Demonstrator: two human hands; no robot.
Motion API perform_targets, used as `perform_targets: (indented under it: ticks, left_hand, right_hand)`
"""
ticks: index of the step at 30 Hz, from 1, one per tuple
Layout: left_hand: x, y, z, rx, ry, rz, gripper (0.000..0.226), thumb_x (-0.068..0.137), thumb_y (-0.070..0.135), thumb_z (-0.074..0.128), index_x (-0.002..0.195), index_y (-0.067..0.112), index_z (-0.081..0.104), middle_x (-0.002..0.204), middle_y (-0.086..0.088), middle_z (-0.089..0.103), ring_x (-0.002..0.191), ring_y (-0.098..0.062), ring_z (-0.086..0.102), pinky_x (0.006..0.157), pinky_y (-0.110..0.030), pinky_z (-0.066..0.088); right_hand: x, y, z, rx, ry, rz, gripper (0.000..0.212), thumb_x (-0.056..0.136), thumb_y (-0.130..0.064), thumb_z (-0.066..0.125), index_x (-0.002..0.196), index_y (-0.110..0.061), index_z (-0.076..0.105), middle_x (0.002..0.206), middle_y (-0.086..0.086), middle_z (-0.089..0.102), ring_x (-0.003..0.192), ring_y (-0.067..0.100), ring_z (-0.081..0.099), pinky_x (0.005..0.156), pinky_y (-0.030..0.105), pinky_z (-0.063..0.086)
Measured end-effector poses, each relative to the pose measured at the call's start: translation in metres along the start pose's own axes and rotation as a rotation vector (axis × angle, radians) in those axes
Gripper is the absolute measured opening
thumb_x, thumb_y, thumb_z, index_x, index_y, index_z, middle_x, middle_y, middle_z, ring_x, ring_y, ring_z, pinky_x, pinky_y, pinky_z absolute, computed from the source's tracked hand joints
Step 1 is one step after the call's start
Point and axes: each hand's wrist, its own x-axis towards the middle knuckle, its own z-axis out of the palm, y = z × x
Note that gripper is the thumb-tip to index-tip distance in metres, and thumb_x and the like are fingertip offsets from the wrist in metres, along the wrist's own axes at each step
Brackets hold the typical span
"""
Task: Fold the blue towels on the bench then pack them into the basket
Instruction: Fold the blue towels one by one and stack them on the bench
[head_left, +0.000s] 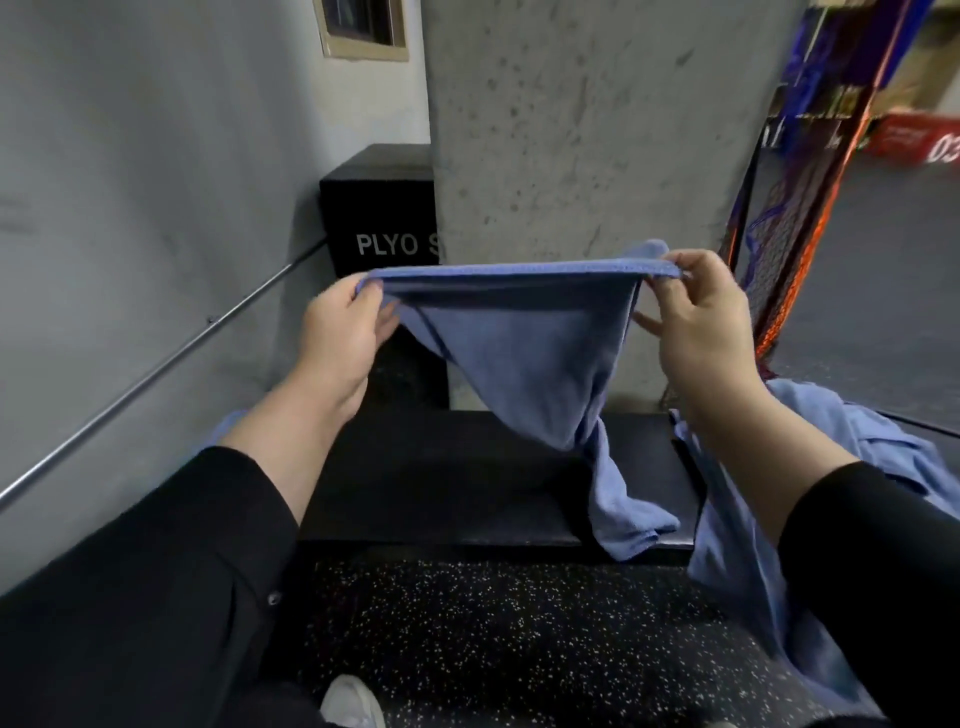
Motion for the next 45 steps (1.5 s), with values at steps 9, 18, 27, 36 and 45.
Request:
perform_targets:
  ticks: [9,18,27,36,45]
  left_hand:
    - [0.001,0.053,-0.001,0.303,0.072,0.19,0.022,0.103,0.017,0.055,0.083,0.018,0.065,0.068,-0.004,0.063,0.052,-0.012,0.062,0.052,-0.025,0.049]
    - [0.004,-0.004,-0.011,0.642,-0.127,-0.212,0.031,0.102,0.027,0.054,0.073,0.016,0.051,0.057,-0.005,0.047,0.039,-0.017,0.048,0.048,-0.025,0.032]
    - [0.071,-0.034,0.032,0.306,-0.151,-0.373,0.031,0.11,0.032,0.033,0.128,0.017,0.054,0.119,-0.01,0.069,0.118,-0.026,0.064,0.092,-0.046,0.052]
    - [0.149,0.05,0.069,0.194,0.015,0.247,0.019,0.104,0.035,0.038,0.09,0.029,0.05,0.099,0.006,0.06,0.092,-0.011,0.054,0.092,-0.038,0.048]
    - [0.102,0.041,0.04,0.388,0.11,0.432,0.018,0.106,0.024,0.044,0.094,0.024,0.057,0.072,0.014,0.051,0.059,0.002,0.042,0.061,-0.02,0.036]
  right_hand:
    - [-0.001,-0.033,-0.032,-0.294,0.045,-0.071,0.025,0.099,-0.031,0.055,0.088,-0.012,0.066,0.077,0.017,0.066,0.067,0.031,0.056,0.066,0.045,0.052]
    - [-0.003,0.016,-0.031,-0.173,-0.213,0.437,0.023,0.105,-0.027,0.049,0.109,-0.005,0.054,0.087,0.017,0.059,0.067,0.044,0.072,0.066,0.053,0.062]
    - [0.079,0.052,0.023,-0.648,-0.215,0.102,0.023,0.105,-0.022,0.045,0.093,-0.003,0.052,0.091,0.014,0.057,0.08,0.027,0.05,0.067,0.035,0.032]
    - [0.15,-0.045,0.044,-0.222,0.129,-0.329,0.02,0.107,-0.029,0.038,0.094,-0.014,0.045,0.073,-0.011,0.042,0.06,0.003,0.035,0.061,0.026,0.03]
    - [0.116,-0.02,0.003,-0.26,0.181,-0.281,0.02,0.105,-0.032,0.044,0.098,-0.017,0.055,0.079,-0.012,0.054,0.07,0.003,0.048,0.069,0.032,0.042]
